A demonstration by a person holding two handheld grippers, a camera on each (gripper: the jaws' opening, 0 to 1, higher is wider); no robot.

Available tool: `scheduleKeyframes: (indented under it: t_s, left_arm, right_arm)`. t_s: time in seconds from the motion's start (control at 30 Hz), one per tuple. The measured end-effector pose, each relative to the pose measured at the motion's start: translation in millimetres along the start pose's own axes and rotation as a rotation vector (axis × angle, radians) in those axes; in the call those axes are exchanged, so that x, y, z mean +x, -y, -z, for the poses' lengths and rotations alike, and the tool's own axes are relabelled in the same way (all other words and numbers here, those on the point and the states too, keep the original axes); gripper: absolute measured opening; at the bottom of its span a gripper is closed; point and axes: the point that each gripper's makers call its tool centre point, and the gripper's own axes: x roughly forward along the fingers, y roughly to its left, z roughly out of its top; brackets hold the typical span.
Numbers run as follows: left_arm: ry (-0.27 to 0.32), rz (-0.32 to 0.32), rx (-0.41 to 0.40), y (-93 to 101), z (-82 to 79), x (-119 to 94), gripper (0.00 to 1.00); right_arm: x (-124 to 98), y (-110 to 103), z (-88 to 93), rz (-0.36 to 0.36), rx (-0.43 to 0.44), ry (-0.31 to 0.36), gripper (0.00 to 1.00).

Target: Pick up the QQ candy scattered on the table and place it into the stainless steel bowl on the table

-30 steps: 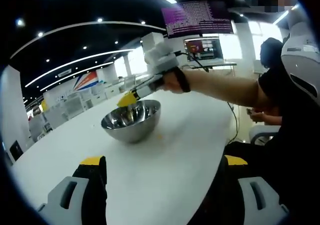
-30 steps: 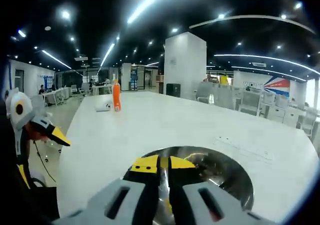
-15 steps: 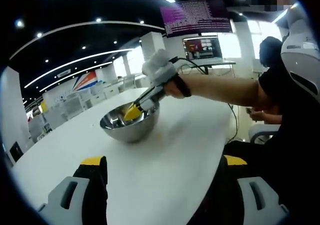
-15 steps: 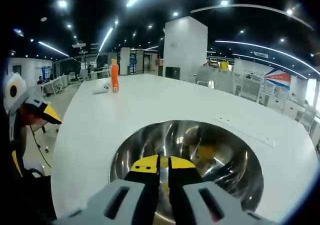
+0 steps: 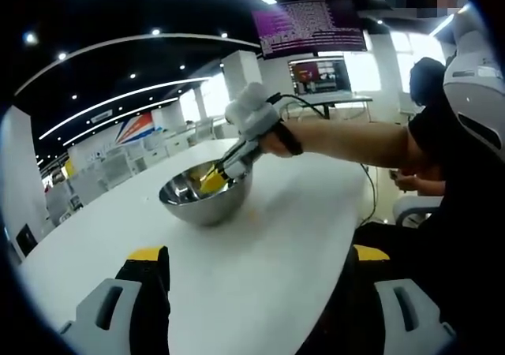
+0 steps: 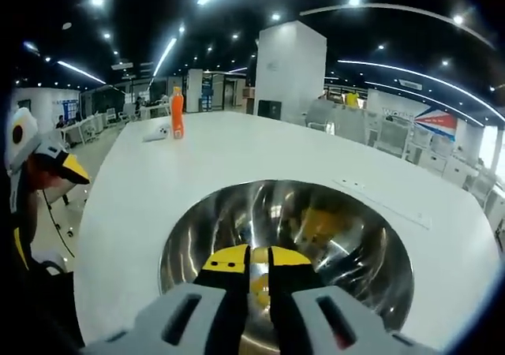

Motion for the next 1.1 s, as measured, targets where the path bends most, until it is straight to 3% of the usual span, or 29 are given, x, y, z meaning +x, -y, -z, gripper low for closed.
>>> scheduleKeyframes:
  t_s: [0.1,1.1]
  left_arm:
    - [0.001,0.001,0.001,0.7,-0.2,0.0,0.94]
    - [-0.004,-0.003,0.007,1.9,-2.1,-0.1,0.94]
  right_arm:
    - [0.6,0.4,-1.2,-0.009,0.003,0.013,0.37]
    - [-3.6,8.1,-4.3,0.009,-0.023,0.046,0.35]
